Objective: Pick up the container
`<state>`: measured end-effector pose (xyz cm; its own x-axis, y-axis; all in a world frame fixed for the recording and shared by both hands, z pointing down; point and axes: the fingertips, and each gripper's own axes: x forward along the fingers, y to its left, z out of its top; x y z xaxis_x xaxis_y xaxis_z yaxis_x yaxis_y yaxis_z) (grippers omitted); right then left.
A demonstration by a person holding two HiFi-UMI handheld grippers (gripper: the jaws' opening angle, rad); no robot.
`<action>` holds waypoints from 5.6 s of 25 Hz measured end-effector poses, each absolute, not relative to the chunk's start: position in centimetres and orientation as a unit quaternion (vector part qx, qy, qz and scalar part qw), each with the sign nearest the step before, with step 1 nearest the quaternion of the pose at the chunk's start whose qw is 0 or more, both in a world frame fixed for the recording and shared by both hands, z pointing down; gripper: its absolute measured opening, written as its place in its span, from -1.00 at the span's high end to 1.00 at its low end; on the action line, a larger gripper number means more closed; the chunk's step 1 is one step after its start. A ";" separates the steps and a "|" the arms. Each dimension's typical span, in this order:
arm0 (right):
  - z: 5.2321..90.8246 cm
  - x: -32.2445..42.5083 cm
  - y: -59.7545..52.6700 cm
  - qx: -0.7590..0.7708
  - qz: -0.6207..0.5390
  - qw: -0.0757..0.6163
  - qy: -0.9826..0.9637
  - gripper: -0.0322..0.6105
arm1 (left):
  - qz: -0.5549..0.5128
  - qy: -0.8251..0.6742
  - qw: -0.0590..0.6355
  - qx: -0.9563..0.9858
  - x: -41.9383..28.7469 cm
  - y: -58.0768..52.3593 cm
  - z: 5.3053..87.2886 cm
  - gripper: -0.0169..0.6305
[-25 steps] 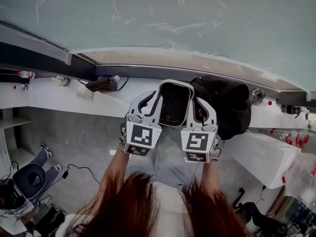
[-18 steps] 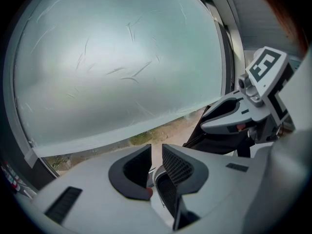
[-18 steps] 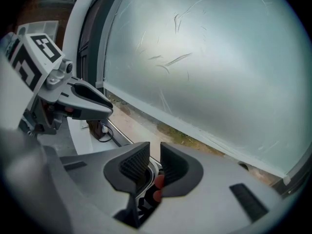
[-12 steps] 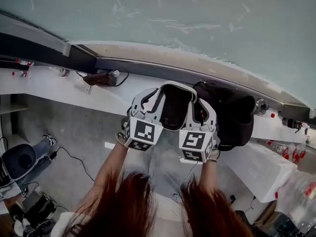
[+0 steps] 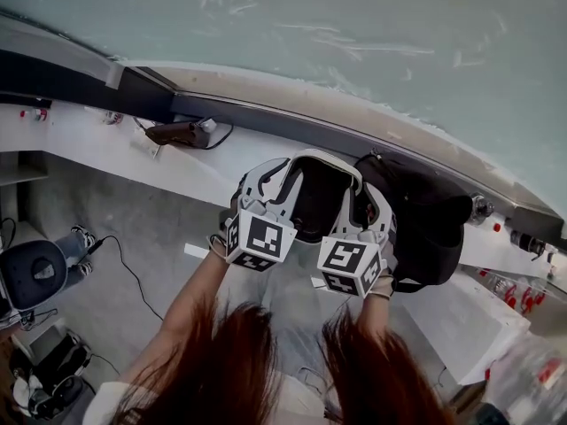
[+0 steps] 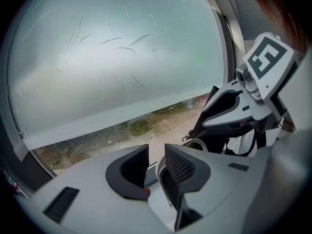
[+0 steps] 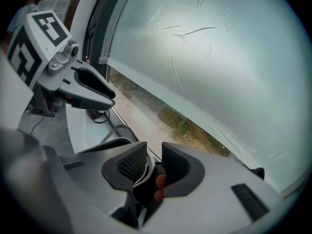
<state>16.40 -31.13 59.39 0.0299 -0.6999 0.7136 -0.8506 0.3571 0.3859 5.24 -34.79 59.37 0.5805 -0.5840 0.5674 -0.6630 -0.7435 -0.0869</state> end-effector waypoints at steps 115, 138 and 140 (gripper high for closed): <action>62.5 15.3 -29.6 0.546 -0.032 0.462 -0.698 0.64 | 0.366 -0.441 0.000 0.819 4.2 -33.1 63.3 0.70; 52.1 14.8 -30.0 0.565 -0.074 0.408 -0.714 0.63 | 0.322 -0.502 -0.014 0.803 3.3 -32.7 53.1 0.70; 50.8 14.6 -29.9 0.568 -0.080 0.405 -0.712 0.63 | 0.316 -0.505 -0.018 0.803 3.1 -32.6 51.9 0.70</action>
